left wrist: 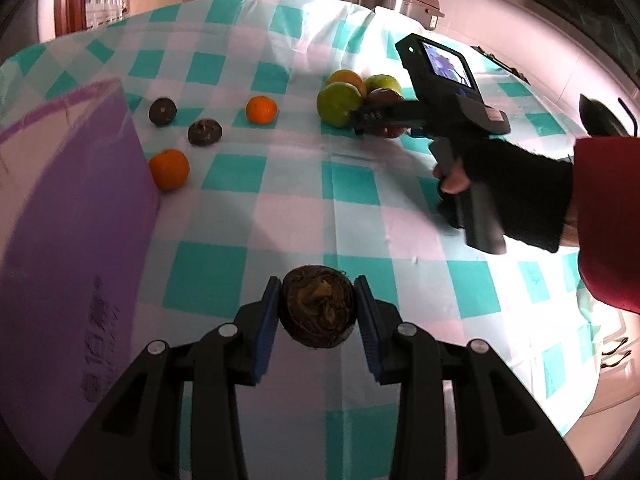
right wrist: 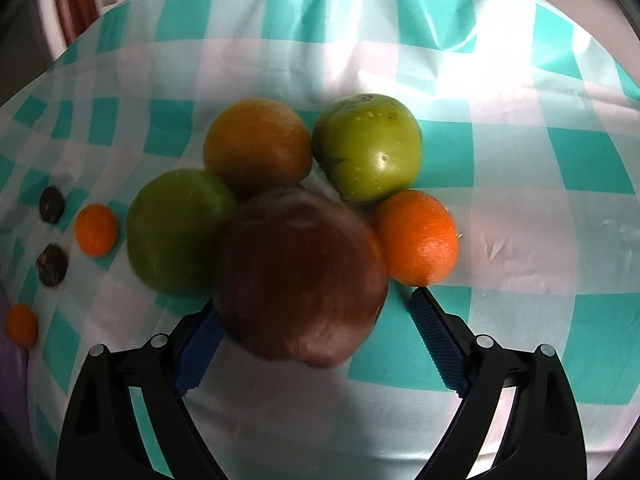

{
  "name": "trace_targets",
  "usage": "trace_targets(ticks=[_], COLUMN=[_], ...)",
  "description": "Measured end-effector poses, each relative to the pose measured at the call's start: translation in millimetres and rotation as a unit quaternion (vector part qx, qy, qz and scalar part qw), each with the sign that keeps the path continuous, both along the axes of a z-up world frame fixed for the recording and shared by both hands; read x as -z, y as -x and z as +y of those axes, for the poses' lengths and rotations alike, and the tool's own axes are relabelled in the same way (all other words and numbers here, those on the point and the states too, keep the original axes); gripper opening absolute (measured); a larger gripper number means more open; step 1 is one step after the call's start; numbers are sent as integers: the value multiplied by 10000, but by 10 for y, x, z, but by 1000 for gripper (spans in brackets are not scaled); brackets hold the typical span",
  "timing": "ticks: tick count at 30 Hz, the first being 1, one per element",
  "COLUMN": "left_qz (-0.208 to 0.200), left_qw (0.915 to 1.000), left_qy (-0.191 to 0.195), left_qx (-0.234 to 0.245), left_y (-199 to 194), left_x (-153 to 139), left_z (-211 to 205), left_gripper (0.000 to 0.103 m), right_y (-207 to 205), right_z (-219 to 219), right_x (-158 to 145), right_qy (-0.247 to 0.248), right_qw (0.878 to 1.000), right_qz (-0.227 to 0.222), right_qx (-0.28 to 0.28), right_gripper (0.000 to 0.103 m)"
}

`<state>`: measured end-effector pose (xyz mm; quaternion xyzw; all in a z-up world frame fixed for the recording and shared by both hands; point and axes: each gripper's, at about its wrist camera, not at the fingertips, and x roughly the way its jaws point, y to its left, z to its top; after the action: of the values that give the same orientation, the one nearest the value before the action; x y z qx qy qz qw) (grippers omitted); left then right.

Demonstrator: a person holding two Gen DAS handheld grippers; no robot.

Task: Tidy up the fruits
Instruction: 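Grasp the red apple with the right gripper while the left gripper holds a dark fruit, then carry the red apple with the right gripper into the white box and release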

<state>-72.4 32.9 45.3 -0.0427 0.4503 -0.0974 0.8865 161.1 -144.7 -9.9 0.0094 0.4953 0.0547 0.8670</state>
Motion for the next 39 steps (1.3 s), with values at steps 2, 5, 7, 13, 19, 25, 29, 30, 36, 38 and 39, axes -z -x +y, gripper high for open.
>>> trace_targets(ticks=[2, 5, 7, 13, 19, 25, 29, 30, 36, 38, 39], left_qz=[52, 95, 80, 112, 123, 71, 152, 186, 210, 156, 144], left_qw=[10000, 9998, 9993, 9966, 9954, 9940, 9941, 9944, 9945, 9936, 9932], left_qy=[25, -100, -271, -616, -664, -708, -746, -755, -925, -1029, -1071], left_qx=[26, 130, 238, 543, 677, 836, 778, 722, 443, 447, 440], left_y=[-3, -7, -11, -185, -535, -691, -607, -581, -412, -372, -361], left_x=[23, -26, -114, -289, -328, -566, -686, -695, -610, -595, -596], left_z=[-17, -15, 24, 150, 68, -248, -435, -454, -459, -438, -425], left_gripper=[37, 37, 37, 37, 37, 37, 37, 37, 37, 37, 37], right_y=[-96, -49, 18, 390, 1066, 1447, 1704, 1755, 1898, 1892, 1879], right_z=[112, 153, 151, 115, -2, -255, -190, -201, -52, -27, -43], right_x=[5, -7, -53, -331, -612, -939, -1224, -1274, -1373, -1422, -1456], right_qy=[85, 88, 179, 57, -153, 38, 188, 223, 370, 317, 303], right_qw=[9996, 9988, 9988, 9990, 9998, 9993, 9980, 9976, 9932, 9917, 9903], right_qz=[-11, 71, 159, 382, 122, -210, -276, -284, -239, -286, -319], right_qx=[284, 482, 424, 225, 33, -294, -531, -593, -1079, -1210, -1319], right_gripper=[81, 59, 59, 59, 59, 59, 59, 59, 59, 59, 59])
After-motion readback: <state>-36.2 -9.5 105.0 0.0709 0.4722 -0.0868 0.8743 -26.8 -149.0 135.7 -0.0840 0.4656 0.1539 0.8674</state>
